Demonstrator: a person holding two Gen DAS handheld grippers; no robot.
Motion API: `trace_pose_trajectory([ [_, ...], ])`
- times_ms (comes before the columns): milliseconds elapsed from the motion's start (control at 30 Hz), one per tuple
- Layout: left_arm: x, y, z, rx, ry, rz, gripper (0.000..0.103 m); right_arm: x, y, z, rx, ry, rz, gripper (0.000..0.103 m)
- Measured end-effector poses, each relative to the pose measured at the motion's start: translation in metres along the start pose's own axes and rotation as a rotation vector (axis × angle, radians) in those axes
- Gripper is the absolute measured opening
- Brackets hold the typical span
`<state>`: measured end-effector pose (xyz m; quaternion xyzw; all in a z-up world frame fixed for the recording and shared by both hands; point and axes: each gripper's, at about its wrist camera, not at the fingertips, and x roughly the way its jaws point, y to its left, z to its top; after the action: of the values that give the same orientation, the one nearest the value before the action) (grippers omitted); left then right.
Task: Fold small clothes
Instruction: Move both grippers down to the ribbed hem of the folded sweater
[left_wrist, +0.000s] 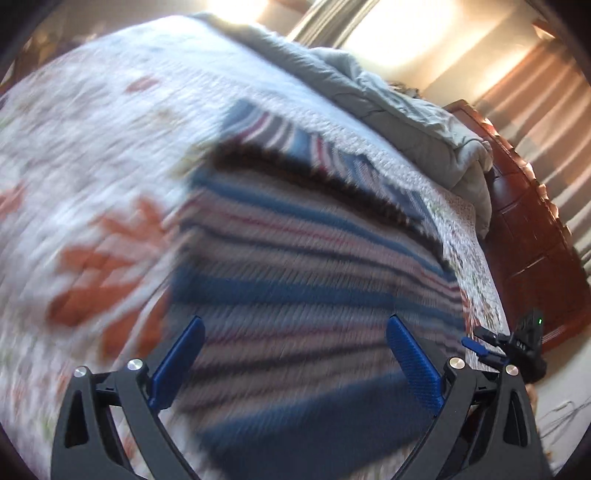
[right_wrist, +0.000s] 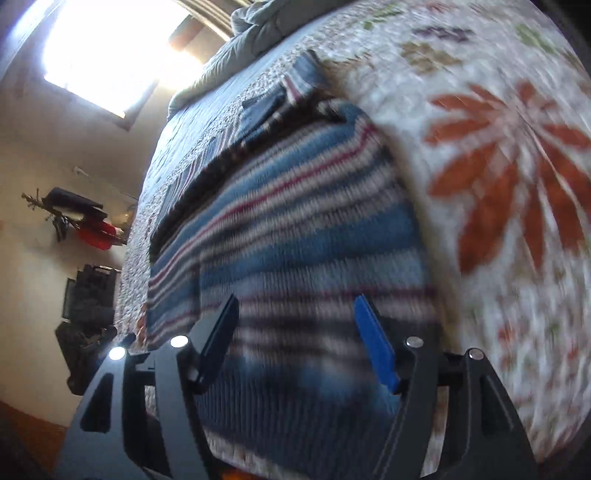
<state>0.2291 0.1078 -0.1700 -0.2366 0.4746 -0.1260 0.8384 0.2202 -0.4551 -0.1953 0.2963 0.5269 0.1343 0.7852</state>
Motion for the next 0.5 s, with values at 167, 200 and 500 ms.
trace_pose_trajectory([
  [167, -0.037, 0.037, -0.046, -0.114, 0.052, -0.013, 0.099, -0.031, -0.020, -0.055, 0.072, 0.005, 0.066, 0.070],
  [200, -0.040, 0.043, -0.054, -0.138, 0.062, -0.026, 0.099, -0.034, -0.021, -0.063, 0.079, 0.004, 0.074, 0.071],
  [500, -0.031, 0.060, -0.088, -0.352, 0.189, -0.269, 0.099, -0.051, -0.022, -0.109, 0.104, 0.053, 0.100, 0.078],
])
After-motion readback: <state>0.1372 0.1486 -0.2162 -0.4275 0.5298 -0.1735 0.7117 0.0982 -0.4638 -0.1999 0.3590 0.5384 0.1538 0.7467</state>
